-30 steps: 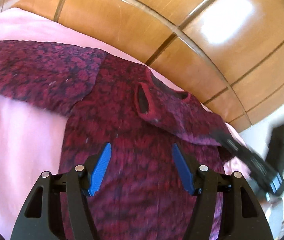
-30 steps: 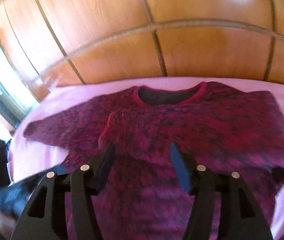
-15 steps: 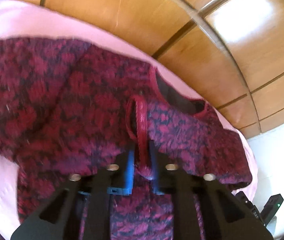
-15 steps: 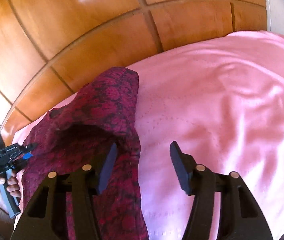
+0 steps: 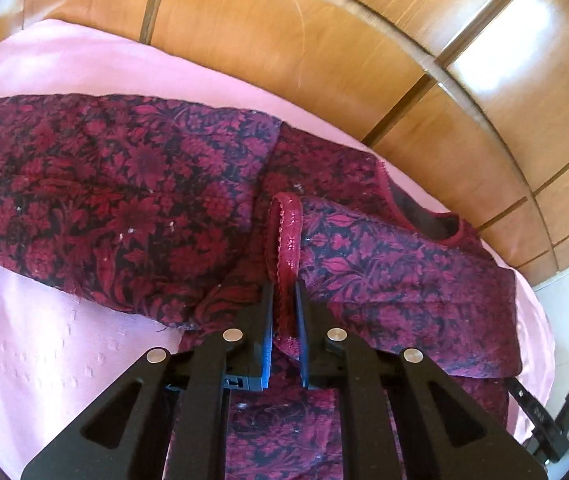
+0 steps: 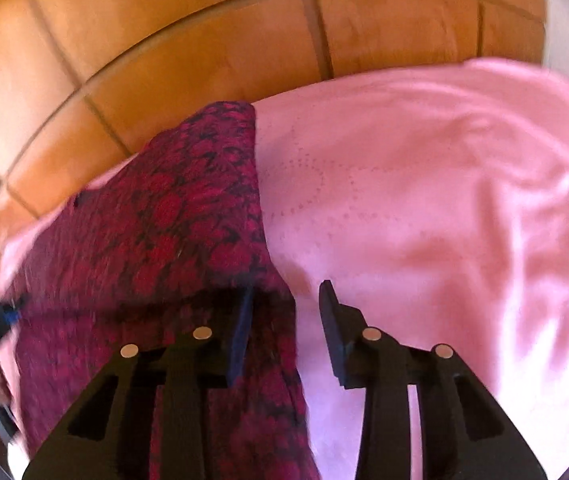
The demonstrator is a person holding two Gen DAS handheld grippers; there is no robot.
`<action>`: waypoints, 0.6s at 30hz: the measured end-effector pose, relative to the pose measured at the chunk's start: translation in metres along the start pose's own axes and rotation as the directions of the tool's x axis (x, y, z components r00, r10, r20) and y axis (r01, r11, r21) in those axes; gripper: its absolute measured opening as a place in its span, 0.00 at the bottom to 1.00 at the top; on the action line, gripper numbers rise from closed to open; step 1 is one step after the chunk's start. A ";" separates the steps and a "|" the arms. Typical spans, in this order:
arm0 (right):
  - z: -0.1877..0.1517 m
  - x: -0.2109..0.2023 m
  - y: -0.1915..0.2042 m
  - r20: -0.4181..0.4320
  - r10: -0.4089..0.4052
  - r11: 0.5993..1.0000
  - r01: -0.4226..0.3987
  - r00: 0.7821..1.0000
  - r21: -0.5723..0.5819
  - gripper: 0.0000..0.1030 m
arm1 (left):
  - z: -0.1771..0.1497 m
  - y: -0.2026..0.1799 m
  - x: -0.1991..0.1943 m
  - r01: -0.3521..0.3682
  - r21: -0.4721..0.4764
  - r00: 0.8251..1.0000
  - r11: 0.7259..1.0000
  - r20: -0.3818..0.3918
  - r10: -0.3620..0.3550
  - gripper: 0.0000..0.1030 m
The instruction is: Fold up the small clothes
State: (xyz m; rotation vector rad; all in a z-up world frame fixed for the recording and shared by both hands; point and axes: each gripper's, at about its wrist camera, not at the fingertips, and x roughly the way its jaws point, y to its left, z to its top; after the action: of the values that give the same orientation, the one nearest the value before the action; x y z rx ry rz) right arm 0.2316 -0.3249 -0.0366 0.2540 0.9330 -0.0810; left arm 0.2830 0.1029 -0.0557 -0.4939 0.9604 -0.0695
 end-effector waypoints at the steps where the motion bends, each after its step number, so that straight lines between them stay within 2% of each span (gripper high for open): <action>1: 0.000 -0.012 0.002 0.008 0.001 1.000 -0.001 1.000 -0.029 0.34 | 0.000 -0.001 -0.003 0.006 0.005 1.000 1.000 0.007 -0.006 0.09; 4: 0.008 -0.041 0.015 0.069 0.050 0.996 -0.044 0.996 -0.081 0.35 | 0.000 -0.001 -0.012 0.018 0.037 0.999 0.999 0.029 -0.019 0.09; 7: 0.025 -0.044 0.039 0.109 0.103 0.990 -0.091 0.989 -0.111 0.42 | 0.000 -0.005 -0.020 0.020 0.059 0.998 0.998 0.055 -0.024 0.09; 11: 0.038 -0.004 0.071 0.067 0.118 0.987 -0.110 0.991 -0.118 0.42 | 0.000 -0.011 -0.029 0.012 0.079 0.996 0.997 0.090 -0.019 0.09; 14: 0.034 0.035 0.085 0.005 0.066 0.989 -0.065 0.998 -0.132 0.40 | -0.004 -0.005 -0.026 -0.029 0.071 0.995 0.997 0.096 0.022 0.09; 15: 0.030 0.045 0.086 -0.009 0.046 0.989 -0.046 0.999 -0.141 0.40 | -0.008 -0.003 -0.020 -0.066 0.071 0.994 0.995 0.087 0.060 0.09; 16: 0.023 0.053 0.086 -0.001 0.030 0.988 -0.030 1.000 -0.150 0.40 | -0.011 -0.001 -0.014 -0.100 0.073 0.992 0.992 0.079 0.094 0.09; 18: 0.015 0.056 0.085 0.043 0.028 0.987 -0.021 0.999 -0.161 0.41 | -0.018 0.007 -0.003 -0.110 0.078 0.992 0.991 0.070 0.104 0.09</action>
State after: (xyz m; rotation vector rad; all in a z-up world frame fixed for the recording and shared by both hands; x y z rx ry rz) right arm 0.2919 -0.2440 -0.0578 0.1143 0.8865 0.0114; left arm 0.2658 0.1031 -0.0653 -0.3661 0.9141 0.0040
